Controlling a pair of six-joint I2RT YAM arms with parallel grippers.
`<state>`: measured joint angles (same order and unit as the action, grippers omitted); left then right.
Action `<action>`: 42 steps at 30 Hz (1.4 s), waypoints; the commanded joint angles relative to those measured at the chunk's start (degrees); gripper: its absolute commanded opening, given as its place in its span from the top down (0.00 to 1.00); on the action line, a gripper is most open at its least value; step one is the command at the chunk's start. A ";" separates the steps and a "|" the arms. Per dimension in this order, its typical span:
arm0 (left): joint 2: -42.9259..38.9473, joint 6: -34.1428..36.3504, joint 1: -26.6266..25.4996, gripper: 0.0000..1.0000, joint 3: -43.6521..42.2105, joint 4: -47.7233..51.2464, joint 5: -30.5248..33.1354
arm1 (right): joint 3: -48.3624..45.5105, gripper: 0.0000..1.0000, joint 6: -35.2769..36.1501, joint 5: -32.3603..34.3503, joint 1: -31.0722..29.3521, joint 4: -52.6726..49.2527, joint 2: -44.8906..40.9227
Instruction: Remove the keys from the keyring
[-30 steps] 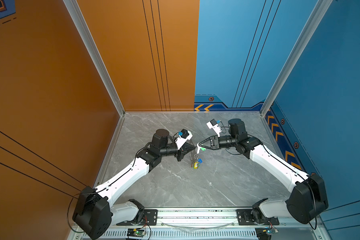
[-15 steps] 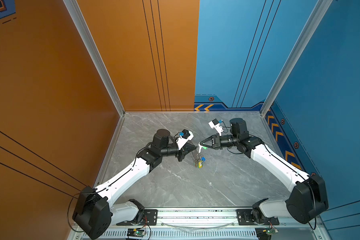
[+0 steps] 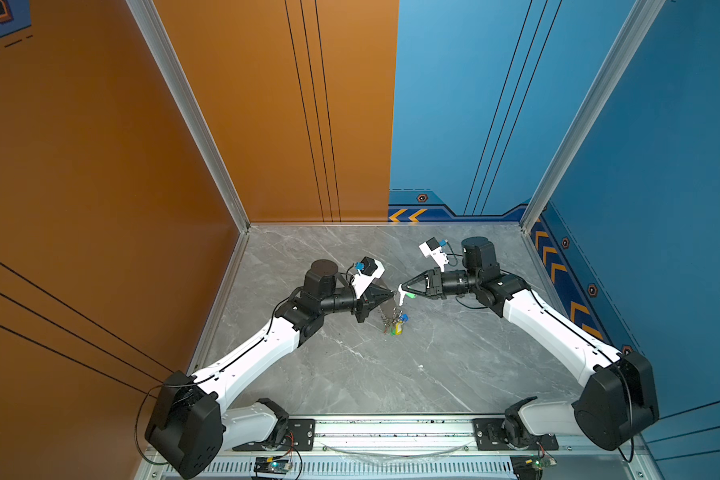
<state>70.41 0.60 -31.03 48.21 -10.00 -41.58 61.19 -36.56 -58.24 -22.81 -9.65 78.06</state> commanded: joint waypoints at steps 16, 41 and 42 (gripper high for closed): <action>-2.90 -17.53 4.42 1.00 -2.88 -16.98 -8.66 | -5.55 1.00 -3.36 7.83 1.95 10.05 -4.98; -0.31 -32.11 8.17 1.00 -3.62 -28.21 0.45 | -4.51 1.00 4.63 13.06 -10.47 1.09 -7.80; -0.21 -32.38 8.28 1.00 -3.72 -28.61 0.41 | -4.58 1.00 4.73 13.14 -10.70 1.04 -7.70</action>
<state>70.30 -29.80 -25.41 43.99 -30.17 -46.19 56.55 -34.06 -43.59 -32.21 -1.56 71.09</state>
